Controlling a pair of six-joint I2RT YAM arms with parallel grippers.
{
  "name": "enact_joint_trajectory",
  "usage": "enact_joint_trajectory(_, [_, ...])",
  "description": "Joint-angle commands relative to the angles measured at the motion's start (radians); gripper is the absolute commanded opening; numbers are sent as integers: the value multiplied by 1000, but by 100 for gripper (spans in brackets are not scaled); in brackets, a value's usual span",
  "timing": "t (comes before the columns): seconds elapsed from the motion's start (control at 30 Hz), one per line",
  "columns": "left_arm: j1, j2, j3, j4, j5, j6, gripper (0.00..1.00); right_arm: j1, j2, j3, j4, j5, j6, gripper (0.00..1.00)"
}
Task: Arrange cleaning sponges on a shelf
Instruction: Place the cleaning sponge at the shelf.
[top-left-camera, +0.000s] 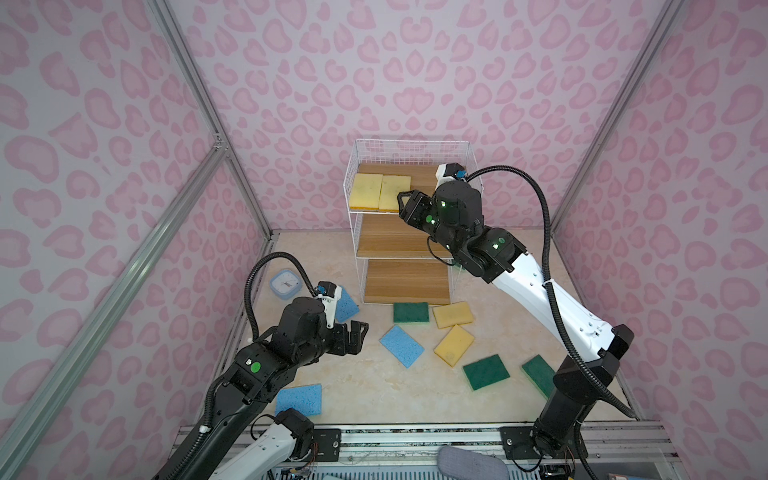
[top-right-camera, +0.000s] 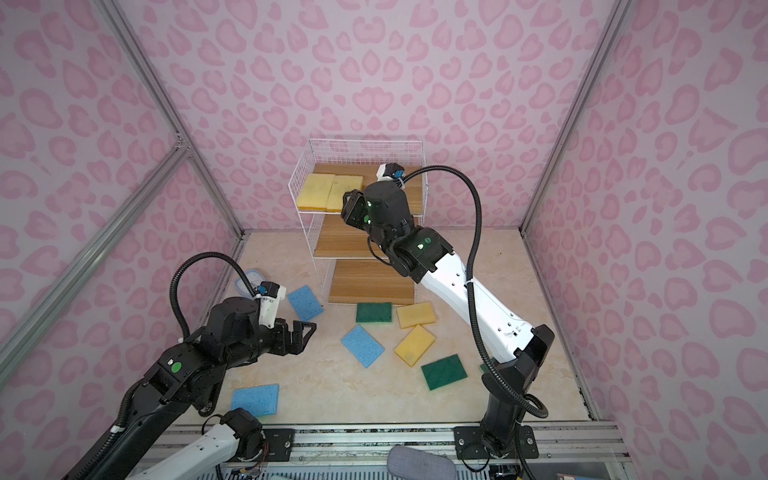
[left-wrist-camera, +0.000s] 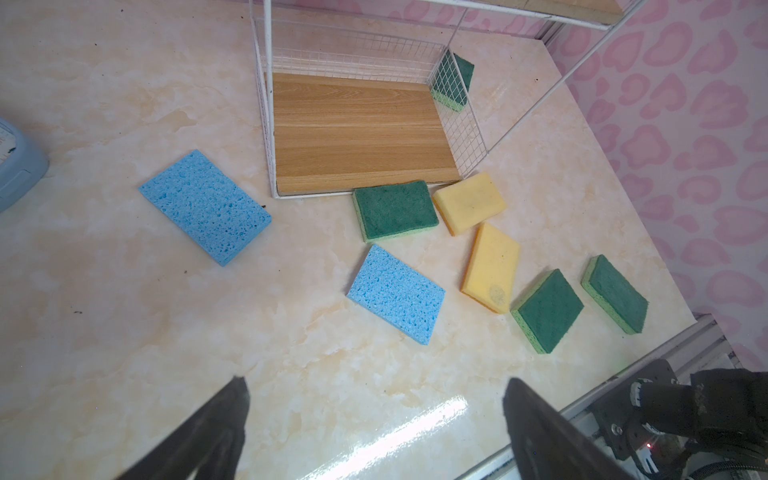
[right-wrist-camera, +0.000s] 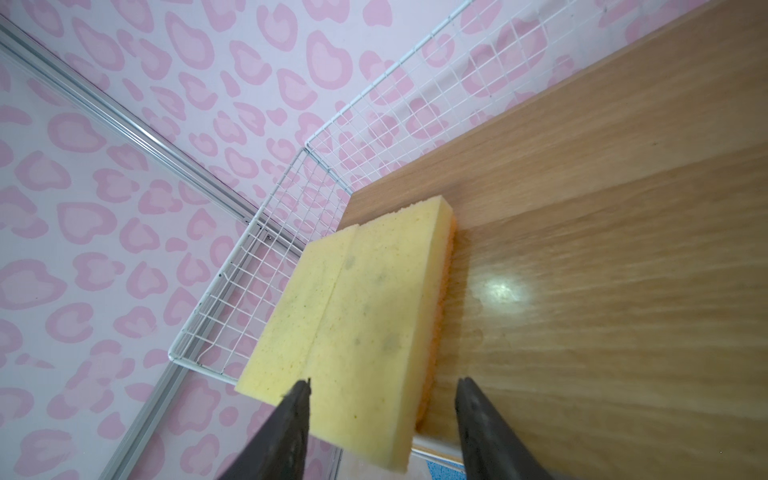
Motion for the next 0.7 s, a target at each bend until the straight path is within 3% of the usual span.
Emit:
enact_joint_trajectory(0.0, [2, 5, 16, 0, -5, -5, 97, -6, -12, -4, 27, -15, -28, 69])
enact_joint_trajectory(0.23, [2, 41, -7, 24, 11, 10, 100, -10, -91, -68, 45, -27, -63, 78])
enact_joint_trajectory(0.5, [-12, 113, -120, 150, 72, -67, 85, -16, -287, -301, 56, -99, -126, 78])
enact_joint_trajectory(0.67, [-97, 196, -163, 251, 53, -140, 79, -57, -470, -527, 84, -201, -135, 78])
